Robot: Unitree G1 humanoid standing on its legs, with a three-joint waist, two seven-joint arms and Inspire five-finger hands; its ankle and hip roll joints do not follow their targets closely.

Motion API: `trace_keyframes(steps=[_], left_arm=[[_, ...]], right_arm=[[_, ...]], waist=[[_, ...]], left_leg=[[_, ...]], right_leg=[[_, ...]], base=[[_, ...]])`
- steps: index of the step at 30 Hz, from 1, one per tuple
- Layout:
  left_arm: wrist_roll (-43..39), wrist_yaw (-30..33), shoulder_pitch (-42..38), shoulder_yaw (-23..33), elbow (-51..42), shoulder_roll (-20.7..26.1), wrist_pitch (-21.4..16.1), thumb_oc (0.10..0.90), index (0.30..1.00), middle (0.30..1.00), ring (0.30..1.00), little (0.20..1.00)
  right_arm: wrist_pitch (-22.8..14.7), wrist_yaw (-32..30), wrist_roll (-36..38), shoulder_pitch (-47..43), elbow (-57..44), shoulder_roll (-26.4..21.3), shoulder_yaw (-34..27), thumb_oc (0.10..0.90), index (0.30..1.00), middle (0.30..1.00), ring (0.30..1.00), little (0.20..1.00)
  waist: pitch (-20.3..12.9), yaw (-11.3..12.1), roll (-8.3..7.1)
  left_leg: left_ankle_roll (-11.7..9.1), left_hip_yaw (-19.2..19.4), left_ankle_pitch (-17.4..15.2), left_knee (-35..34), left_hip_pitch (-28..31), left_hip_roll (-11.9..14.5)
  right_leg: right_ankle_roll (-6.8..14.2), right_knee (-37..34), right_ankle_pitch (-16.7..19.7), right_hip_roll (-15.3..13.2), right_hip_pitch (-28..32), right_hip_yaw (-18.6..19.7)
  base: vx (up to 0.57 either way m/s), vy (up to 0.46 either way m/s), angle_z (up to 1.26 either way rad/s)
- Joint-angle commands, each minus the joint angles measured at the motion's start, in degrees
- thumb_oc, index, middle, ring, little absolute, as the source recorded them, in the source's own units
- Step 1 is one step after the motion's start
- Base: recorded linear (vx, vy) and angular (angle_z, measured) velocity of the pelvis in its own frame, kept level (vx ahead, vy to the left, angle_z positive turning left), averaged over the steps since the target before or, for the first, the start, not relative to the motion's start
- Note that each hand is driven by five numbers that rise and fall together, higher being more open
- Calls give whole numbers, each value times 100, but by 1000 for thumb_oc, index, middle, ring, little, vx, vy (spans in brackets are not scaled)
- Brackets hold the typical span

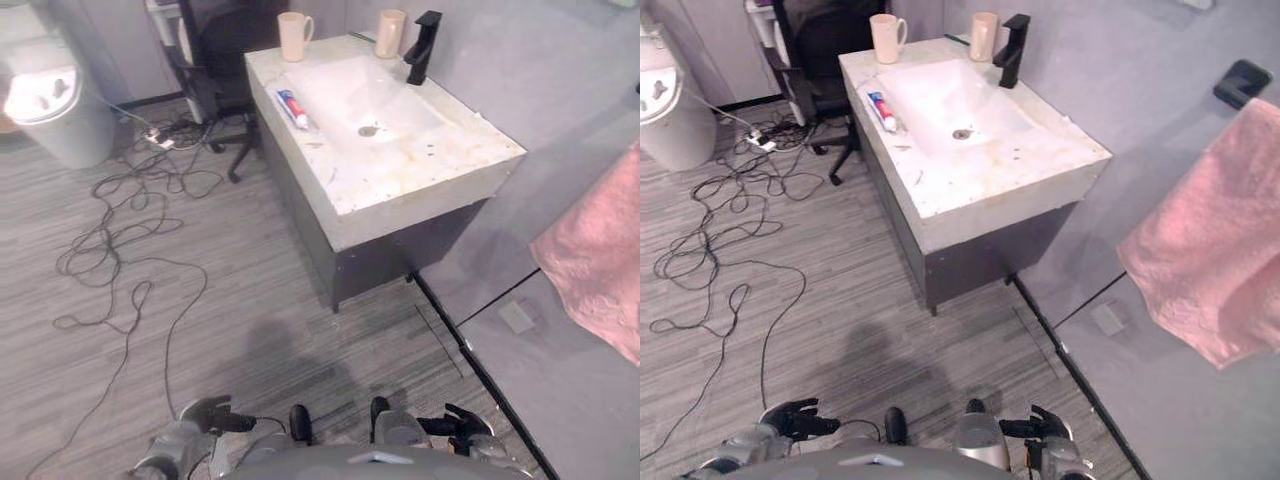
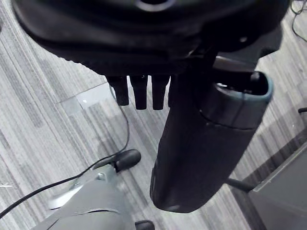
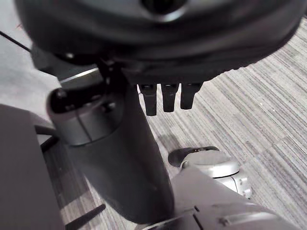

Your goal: Organize the bathroom.

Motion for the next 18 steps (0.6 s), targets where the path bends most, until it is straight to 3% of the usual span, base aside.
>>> trace_keyframes(steps=[1,2,4,8,10,11,14,18], left_arm=[[-124,51,-274,-137,-230,173,149,800,900,900,900,900],[-229,116,-338,-146,-198,172,245,800,900,900,900,900],[-14,61,-313,52,-104,102,277,800,900,900,900,900],[211,120,-247,-19,-72,74,193,800,900,900,900,900],[252,154,-234,41,-53,70,213,800,900,900,900,900],[336,207,-279,32,-13,61,161,800,900,900,900,900],[293,251,-389,21,-37,38,58,800,900,900,900,900],[318,254,-378,96,-34,28,32,800,900,900,900,900]], right_arm=[[122,171,-467,-294,-212,-410,207,800,900,900,900,900],[287,239,-544,-331,-173,-382,303,800,900,900,900,900],[713,491,215,-310,-27,-448,247,800,900,900,900,900],[784,721,-161,-318,52,-513,192,800,900,900,900,900],[815,810,47,-361,78,-528,199,800,900,900,900,900],[825,767,96,-389,61,-533,211,800,900,900,900,900],[880,714,308,-407,31,-602,173,800,900,900,900,900],[763,753,339,-326,94,-616,43,800,900,900,900,900]], waist=[[155,42,237],[124,85,142],[126,171,8],[160,214,-30],[195,218,-125],[253,226,-216],[435,258,-302],[547,235,-212]], left_leg=[[-291,-107,-638,150,123,87],[-278,-104,-712,270,43,11],[-319,-111,-703,389,33,11],[-349,-70,-712,503,31,8],[-365,109,-971,1198,-96,-56],[-416,211,-1174,1918,-421,-76],[-567,277,-1069,3371,-1267,56],[-598,538,-883,2980,-1347,331]], right_leg=[[-194,256,-640,790,-190,123],[-239,84,-622,820,-78,122],[-300,-23,-635,923,117,68],[-361,-156,-641,970,310,51],[-442,-169,-677,927,395,14],[-517,-128,-667,843,420,12],[-643,12,-664,745,435,-64],[-657,84,-781,809,590,-166]], base=[[2,-14,4],[29,-50,6],[94,-102,16],[81,-66,12],[39,-78,13],[-23,-58,13],[-40,-40,50],[67,68,33]])
